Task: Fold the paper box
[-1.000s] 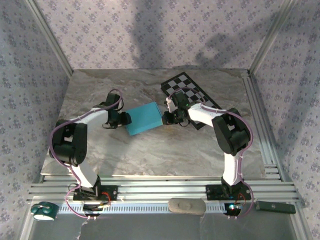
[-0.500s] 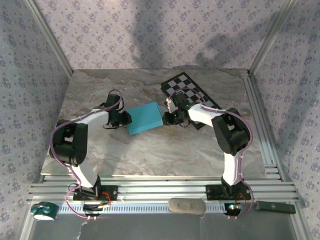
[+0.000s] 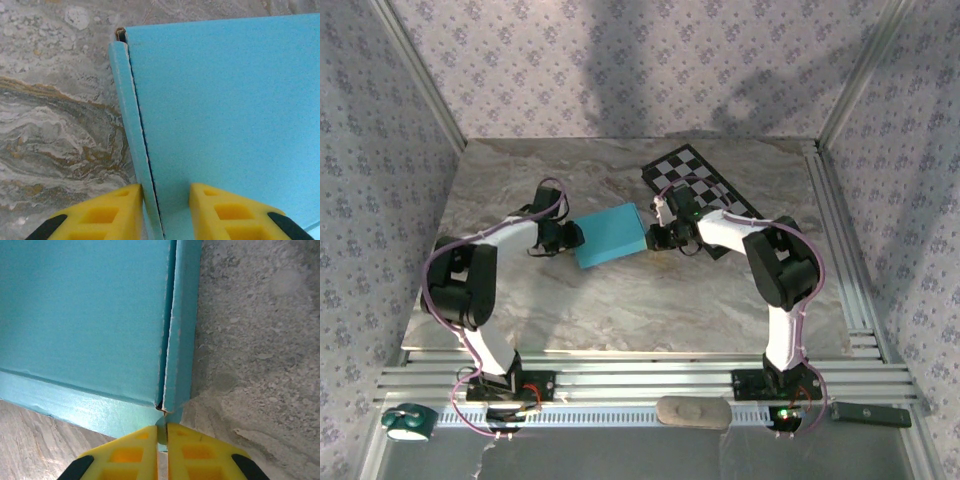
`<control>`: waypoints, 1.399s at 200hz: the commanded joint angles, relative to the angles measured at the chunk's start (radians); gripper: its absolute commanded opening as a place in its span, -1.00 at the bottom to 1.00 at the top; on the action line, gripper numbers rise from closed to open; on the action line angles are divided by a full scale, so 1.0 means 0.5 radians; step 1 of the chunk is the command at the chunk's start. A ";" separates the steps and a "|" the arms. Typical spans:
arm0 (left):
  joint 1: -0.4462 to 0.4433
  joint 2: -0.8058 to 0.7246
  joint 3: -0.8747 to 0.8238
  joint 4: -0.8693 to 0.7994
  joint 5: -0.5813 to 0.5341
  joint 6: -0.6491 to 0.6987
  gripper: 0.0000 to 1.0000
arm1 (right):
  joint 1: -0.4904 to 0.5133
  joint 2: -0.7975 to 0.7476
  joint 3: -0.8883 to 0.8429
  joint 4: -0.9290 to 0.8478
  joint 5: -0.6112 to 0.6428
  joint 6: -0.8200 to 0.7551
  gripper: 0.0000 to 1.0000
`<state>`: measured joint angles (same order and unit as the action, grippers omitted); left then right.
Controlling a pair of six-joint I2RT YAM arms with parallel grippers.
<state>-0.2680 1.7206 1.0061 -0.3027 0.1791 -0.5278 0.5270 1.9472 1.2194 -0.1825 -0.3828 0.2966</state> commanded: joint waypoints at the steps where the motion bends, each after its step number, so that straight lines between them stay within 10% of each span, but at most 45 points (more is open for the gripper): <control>1: 0.001 0.102 0.009 -0.101 0.022 0.028 -0.40 | -0.002 0.063 -0.037 0.065 -0.026 -0.049 -0.78; 280: 0.020 0.153 0.038 -0.151 0.077 0.062 -0.41 | 0.043 0.202 0.011 0.063 0.358 -0.004 -0.60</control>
<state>-0.2535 1.7599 1.0531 -0.3111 0.1913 -0.5056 0.5369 2.0182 1.2358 -0.0326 -0.2516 0.2989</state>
